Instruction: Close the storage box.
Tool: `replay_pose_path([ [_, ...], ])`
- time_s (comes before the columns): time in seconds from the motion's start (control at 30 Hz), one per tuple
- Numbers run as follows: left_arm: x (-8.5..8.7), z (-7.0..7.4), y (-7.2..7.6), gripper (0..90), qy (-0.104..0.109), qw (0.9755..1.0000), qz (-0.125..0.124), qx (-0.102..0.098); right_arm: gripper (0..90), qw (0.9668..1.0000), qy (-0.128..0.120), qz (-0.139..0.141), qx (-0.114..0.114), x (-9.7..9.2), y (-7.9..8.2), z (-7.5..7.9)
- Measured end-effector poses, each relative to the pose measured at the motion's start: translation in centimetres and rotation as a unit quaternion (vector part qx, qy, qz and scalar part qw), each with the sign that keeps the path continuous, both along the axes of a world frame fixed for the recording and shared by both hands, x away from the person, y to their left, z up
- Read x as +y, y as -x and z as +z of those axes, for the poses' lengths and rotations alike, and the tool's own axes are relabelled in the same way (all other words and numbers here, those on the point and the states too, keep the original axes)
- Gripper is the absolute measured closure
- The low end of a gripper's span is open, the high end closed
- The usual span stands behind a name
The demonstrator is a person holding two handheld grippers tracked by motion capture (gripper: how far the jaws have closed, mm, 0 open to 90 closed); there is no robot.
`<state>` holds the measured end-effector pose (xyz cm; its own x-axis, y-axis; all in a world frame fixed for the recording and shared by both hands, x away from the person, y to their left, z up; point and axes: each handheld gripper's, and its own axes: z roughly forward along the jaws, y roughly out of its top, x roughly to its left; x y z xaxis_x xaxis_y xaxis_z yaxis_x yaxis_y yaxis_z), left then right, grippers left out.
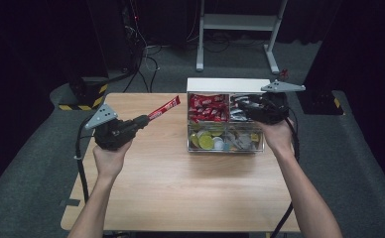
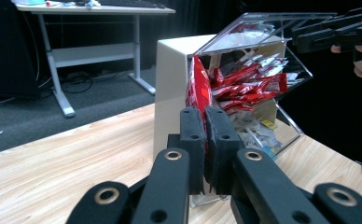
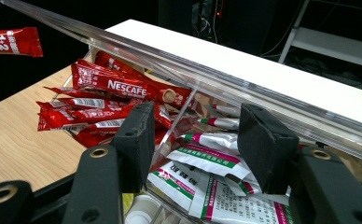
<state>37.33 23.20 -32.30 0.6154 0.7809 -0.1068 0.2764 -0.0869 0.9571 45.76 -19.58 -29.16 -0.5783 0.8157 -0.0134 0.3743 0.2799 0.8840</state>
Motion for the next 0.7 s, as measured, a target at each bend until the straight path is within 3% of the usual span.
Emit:
replay_pose_path([
  [0.7,1.7,-1.9,0.9,86.6,0.001,0.9995,0.031,0.004,46.5,1.0000,-0.002,0.002,0.001,0.0,0.1,0.0],
])
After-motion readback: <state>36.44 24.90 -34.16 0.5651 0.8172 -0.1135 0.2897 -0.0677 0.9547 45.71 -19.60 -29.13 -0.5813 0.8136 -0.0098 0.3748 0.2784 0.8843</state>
